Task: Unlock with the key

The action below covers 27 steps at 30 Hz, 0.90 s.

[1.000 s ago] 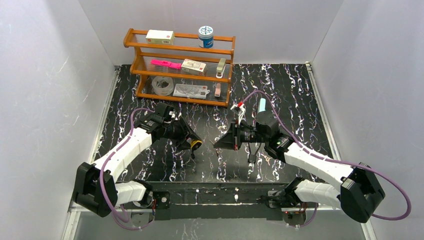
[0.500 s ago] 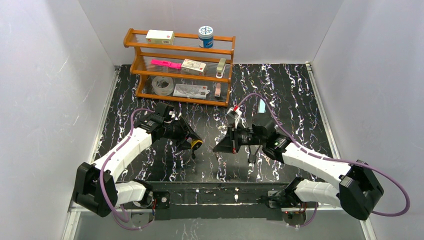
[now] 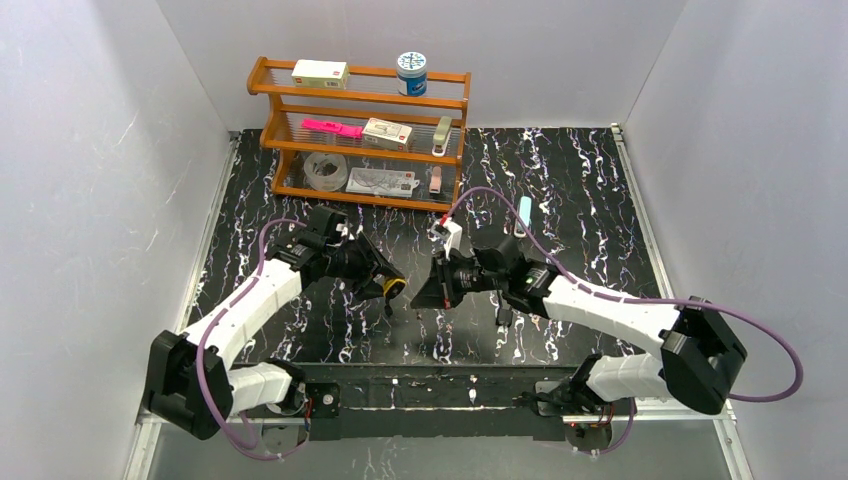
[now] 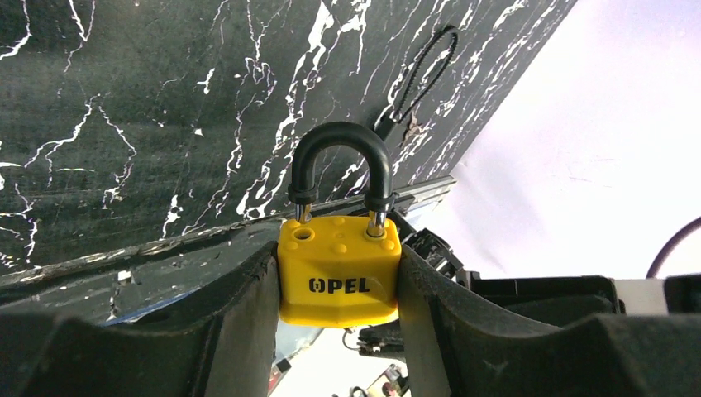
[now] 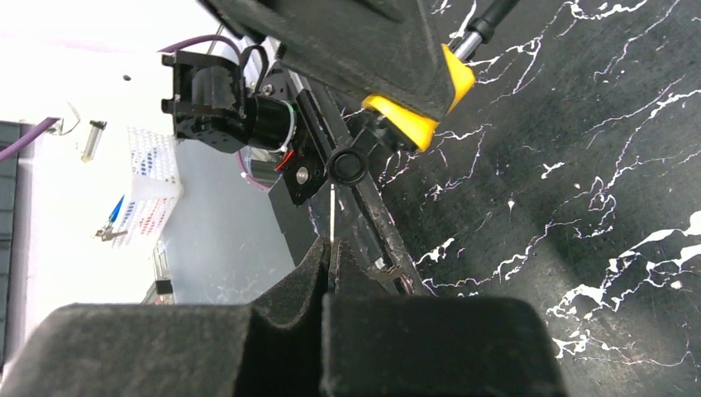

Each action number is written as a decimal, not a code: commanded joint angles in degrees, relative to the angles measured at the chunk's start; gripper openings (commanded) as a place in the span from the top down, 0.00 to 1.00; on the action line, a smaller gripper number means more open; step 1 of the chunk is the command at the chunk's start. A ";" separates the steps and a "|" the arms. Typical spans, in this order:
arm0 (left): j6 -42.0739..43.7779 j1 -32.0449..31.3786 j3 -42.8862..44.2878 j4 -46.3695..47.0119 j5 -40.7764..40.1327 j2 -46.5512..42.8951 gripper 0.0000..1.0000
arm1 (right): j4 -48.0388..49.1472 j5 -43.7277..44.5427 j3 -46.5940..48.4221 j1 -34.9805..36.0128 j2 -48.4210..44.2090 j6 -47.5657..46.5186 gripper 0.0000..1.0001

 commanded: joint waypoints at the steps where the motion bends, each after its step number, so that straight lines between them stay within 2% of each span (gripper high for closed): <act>1: -2.59 -0.19 -2.03 3.55 1.58 -3.75 0.79 | -2.83 4.42 4.01 1.07 1.48 3.00 0.99; 13: -3.13 -0.19 -4.31 6.07 1.31 -4.87 0.80 | -7.52 5.66 9.00 1.79 5.57 6.43 0.99; 27: -3.64 -0.19 -5.26 6.79 1.38 -5.86 0.81 | -8.03 6.11 10.25 2.22 8.23 9.21 0.99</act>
